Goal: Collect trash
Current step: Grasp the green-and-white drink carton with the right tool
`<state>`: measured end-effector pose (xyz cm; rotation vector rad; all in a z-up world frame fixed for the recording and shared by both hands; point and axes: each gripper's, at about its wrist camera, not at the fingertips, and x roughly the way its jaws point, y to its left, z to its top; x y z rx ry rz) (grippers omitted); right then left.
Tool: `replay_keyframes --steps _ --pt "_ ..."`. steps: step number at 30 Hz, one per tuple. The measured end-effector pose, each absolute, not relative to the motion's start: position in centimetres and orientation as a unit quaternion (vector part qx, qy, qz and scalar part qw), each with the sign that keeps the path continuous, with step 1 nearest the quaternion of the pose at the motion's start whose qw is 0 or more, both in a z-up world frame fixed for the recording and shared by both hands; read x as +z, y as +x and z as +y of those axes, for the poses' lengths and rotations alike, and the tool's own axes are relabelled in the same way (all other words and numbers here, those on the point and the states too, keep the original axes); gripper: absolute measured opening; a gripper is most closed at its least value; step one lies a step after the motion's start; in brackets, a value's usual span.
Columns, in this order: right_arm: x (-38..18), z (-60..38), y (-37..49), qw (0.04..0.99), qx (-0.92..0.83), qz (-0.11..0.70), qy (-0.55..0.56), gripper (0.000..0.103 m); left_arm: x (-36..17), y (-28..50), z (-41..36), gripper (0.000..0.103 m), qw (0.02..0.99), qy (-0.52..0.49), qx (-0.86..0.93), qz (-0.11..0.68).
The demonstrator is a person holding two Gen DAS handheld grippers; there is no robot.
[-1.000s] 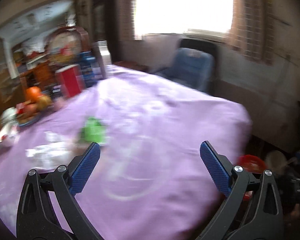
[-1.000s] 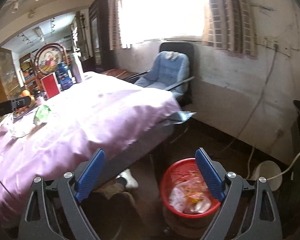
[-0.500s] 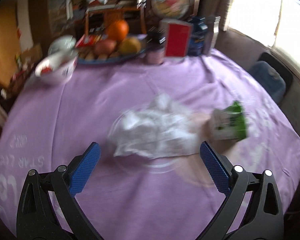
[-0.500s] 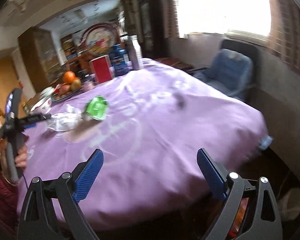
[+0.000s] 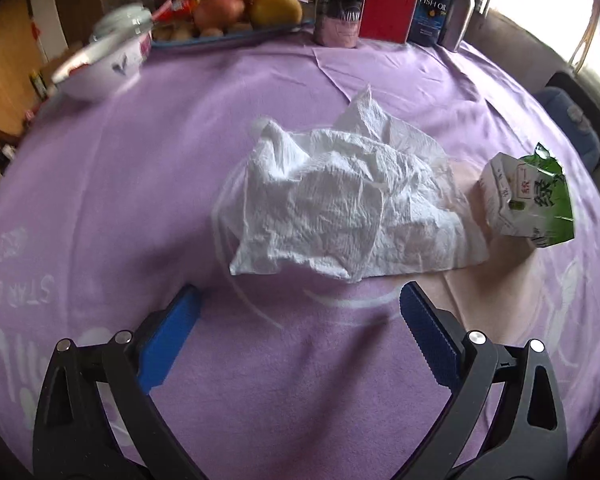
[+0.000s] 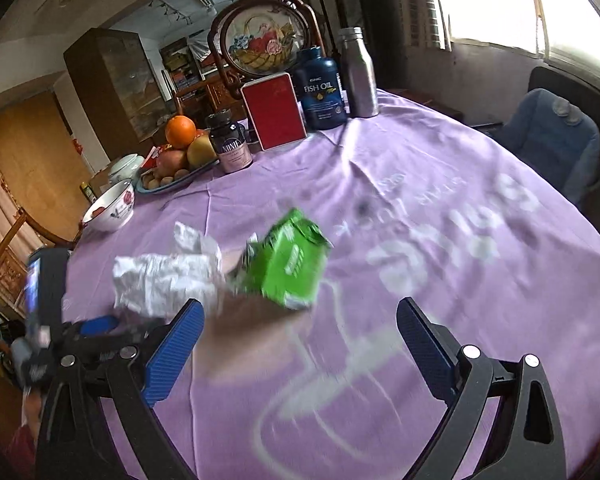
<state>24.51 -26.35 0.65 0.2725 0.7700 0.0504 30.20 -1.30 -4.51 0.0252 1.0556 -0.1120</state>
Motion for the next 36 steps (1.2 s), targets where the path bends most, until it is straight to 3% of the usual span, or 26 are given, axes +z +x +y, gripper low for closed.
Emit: replay_keyframes --steps 10,18,20,21,22,26,36 --pt "-2.4 -25.9 29.9 0.904 0.032 0.392 0.169 0.096 -5.0 30.2 -2.1 0.098 0.866 0.033 -0.036 0.497" --pt "-3.4 -24.3 31.4 0.905 0.049 0.408 0.113 0.095 -5.0 30.0 -2.1 0.098 0.870 0.031 -0.034 0.492" --pt "-3.7 -23.8 31.6 0.903 0.049 0.415 0.096 0.073 -5.0 30.0 -2.1 0.098 0.870 0.031 -0.034 0.492" --pt "-3.3 -23.8 31.4 0.908 0.056 0.404 0.098 0.052 -5.1 30.0 -2.1 0.098 0.869 0.031 -0.034 0.492" --pt "-2.8 -23.9 31.0 0.913 0.053 0.391 0.099 0.047 -5.1 30.0 -2.1 0.098 0.870 0.031 -0.034 0.492" --pt "-1.1 -25.7 29.4 0.936 0.001 0.336 0.106 0.045 -5.0 30.0 -2.1 0.098 0.869 0.031 -0.035 0.493" --pt "-2.0 -27.1 30.4 0.919 0.003 0.371 0.135 0.047 -3.0 29.9 -1.8 0.097 0.884 0.008 -0.061 0.463"
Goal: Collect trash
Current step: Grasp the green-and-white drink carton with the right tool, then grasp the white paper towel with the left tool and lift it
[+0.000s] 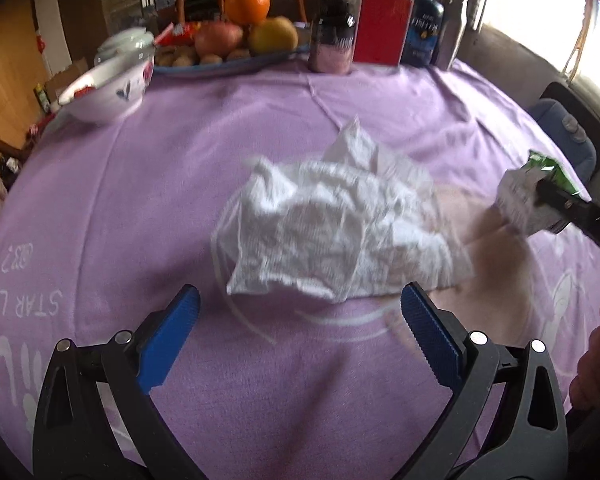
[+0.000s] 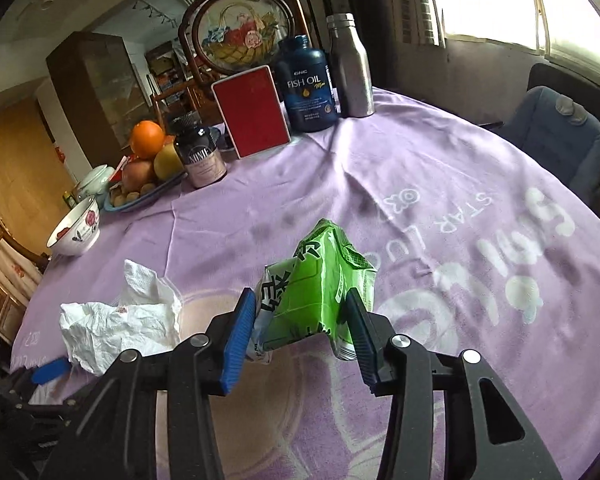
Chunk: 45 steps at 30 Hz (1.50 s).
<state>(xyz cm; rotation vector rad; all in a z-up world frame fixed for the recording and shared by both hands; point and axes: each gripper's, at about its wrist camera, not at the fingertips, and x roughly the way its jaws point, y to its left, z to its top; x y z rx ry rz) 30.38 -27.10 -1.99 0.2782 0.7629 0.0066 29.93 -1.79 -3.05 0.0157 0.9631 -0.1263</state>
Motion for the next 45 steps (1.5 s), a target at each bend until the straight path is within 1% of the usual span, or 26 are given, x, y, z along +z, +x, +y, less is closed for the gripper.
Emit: replay_keyframes --steps 5,12,22,27,29,30,31,32,34,35,37,38,39,40,41,45 --pt "-2.0 -27.1 30.3 0.920 -0.004 0.368 0.137 0.047 -1.8 30.3 -2.0 0.097 0.896 0.000 -0.057 0.441" --pt "-1.9 -27.7 30.1 0.922 -0.040 0.363 0.126 0.048 -1.0 33.0 -3.5 0.097 0.898 0.020 -0.036 0.437" --pt "-1.6 -28.2 29.7 0.924 -0.053 0.355 0.129 0.048 -3.2 33.6 -6.1 0.097 0.905 0.092 -0.031 0.414" --pt "-2.0 -28.1 30.0 0.920 -0.048 0.367 0.130 0.048 -3.3 33.7 -6.1 0.096 0.904 0.091 -0.034 0.416" --pt "-2.1 -28.1 30.0 0.919 -0.047 0.369 0.130 0.049 -3.4 33.9 -5.9 0.092 0.903 0.086 -0.033 0.420" --pt "-2.1 -28.0 30.0 0.919 -0.047 0.370 0.129 0.049 -3.4 33.9 -5.8 0.087 0.902 0.085 -0.033 0.422" --pt "-2.1 -28.0 30.1 0.919 -0.047 0.371 0.128 0.049 -3.5 33.9 -5.8 0.079 0.901 0.084 -0.034 0.424" --pt "-2.1 -28.0 30.1 0.918 -0.047 0.372 0.127 0.049 -3.6 34.0 -5.9 0.074 0.899 0.085 -0.037 0.429" --pt "-2.2 -27.9 30.2 0.917 -0.046 0.375 0.126 0.049 -3.9 34.0 -6.0 0.057 0.895 0.087 -0.041 0.436" --pt "-2.2 -28.0 30.2 0.917 -0.046 0.376 0.126 0.049 -4.0 34.1 -6.0 0.052 0.893 0.087 -0.045 0.440" --pt "-2.3 -28.0 30.3 0.916 -0.045 0.379 0.127 0.049 -4.2 34.1 -6.1 0.033 0.891 0.085 -0.054 0.443" --pt "-2.4 -28.0 30.3 0.915 -0.045 0.381 0.128 0.049 -4.1 33.9 -6.1 0.028 0.891 0.086 -0.056 0.442" --pt "-2.4 -28.0 30.4 0.914 -0.044 0.381 0.129 0.049 -4.1 33.7 -6.3 0.021 0.892 0.089 -0.055 0.440" --pt "-2.4 -28.0 30.4 0.914 -0.044 0.381 0.129 0.049 -3.9 33.4 -6.4 0.016 0.894 0.093 -0.053 0.434" --pt "-2.4 -28.0 30.4 0.915 -0.045 0.382 0.127 0.049 -3.5 33.0 -6.6 0.015 0.898 0.098 -0.052 0.425" --pt "-2.5 -28.1 30.5 0.915 -0.047 0.381 0.122 0.047 -2.0 31.5 -7.0 0.014 0.911 0.107 -0.053 0.394"
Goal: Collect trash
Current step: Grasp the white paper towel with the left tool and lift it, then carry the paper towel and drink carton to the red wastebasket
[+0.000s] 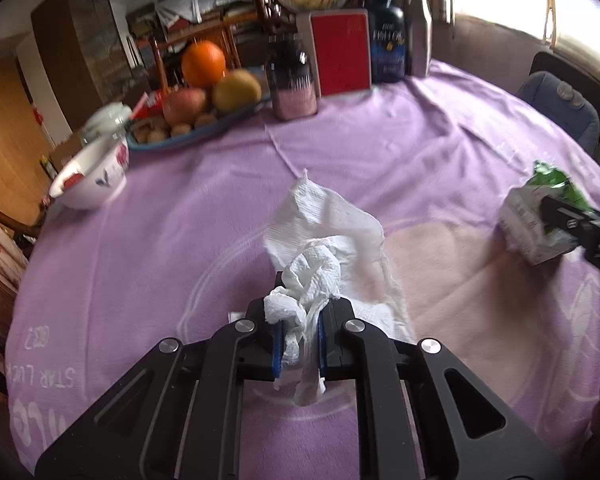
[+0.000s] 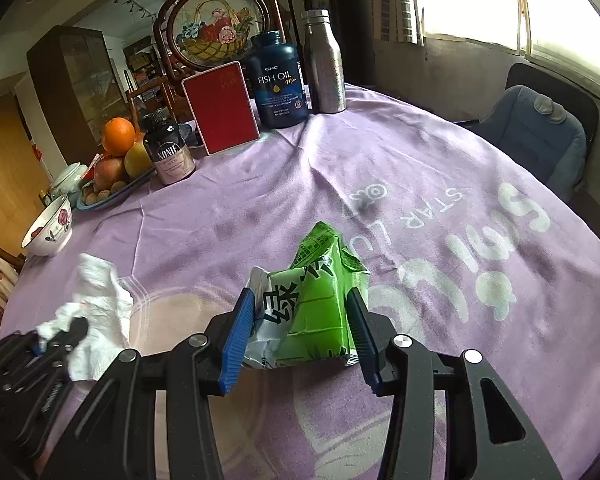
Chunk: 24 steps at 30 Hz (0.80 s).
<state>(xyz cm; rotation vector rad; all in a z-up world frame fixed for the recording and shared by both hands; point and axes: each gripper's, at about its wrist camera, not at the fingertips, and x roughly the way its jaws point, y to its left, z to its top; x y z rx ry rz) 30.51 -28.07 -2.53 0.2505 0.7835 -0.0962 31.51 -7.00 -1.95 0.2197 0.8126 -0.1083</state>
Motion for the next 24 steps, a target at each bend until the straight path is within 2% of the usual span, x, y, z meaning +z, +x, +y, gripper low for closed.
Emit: replay_keyframes --steps 15,18,24 --pt "-1.4 -26.3 29.5 0.935 -0.004 0.343 0.092 0.043 4.9 23.2 -6.9 0.014 0.959 0.106 -0.028 0.260" --pt "-0.6 -25.5 28.7 0.945 0.008 0.320 0.073 0.037 6.0 21.7 -6.6 0.014 0.966 0.095 -0.029 0.240" --pt "0.6 -25.8 26.9 0.948 0.004 0.305 0.094 0.031 7.2 20.2 -6.0 0.014 0.971 0.078 -0.046 0.220"
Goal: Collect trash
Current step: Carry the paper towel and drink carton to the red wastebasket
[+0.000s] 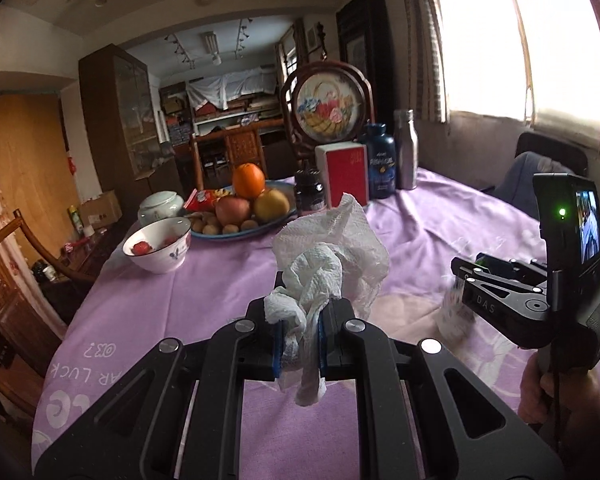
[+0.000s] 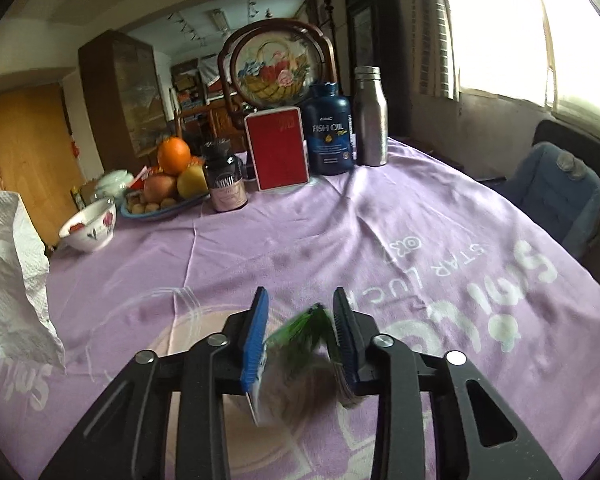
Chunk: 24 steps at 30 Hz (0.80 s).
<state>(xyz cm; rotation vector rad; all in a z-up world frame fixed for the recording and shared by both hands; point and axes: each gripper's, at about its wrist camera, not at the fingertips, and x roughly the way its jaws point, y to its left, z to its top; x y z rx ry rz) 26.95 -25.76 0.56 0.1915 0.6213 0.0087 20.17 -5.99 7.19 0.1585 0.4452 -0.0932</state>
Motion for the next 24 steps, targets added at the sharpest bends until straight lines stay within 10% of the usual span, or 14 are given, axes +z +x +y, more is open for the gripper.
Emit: replay_keyframes --steps 7,8,9,15,18,19,21,24 --pt "2.6 -26.2 20.3 0.953 0.009 0.278 0.117 0.031 7.7 18.9 -5.9 0.014 0.972 0.070 -0.069 0.213" --pt "2.8 -26.4 19.5 0.954 0.009 0.274 0.119 0.027 7.7 18.7 -5.9 0.014 0.972 0.071 -0.070 0.211" --pt "2.9 -26.6 18.6 0.954 0.012 0.272 0.121 0.003 7.7 18.5 -6.0 0.014 0.973 0.073 -0.071 0.209" --pt "2.3 -27.6 16.2 0.948 0.019 0.295 0.120 0.001 6.8 17.3 -6.5 0.014 0.971 0.071 -0.084 0.214" --pt "1.2 -28.3 15.5 0.939 0.034 0.317 0.129 0.013 5.6 17.4 -6.4 0.014 0.965 0.061 -0.086 0.239" --pt "0.9 -28.5 15.2 0.938 0.027 0.320 0.127 0.042 5.3 17.5 -6.3 0.014 0.964 0.058 -0.088 0.245" --pt "0.2 -28.8 14.2 0.942 -0.002 0.318 0.112 0.066 4.8 17.7 -6.2 0.014 0.963 0.059 -0.079 0.253" --pt "-1.1 -29.0 13.8 0.940 -0.028 0.329 0.086 0.069 4.5 18.0 -6.0 0.014 0.960 0.055 -0.078 0.262"
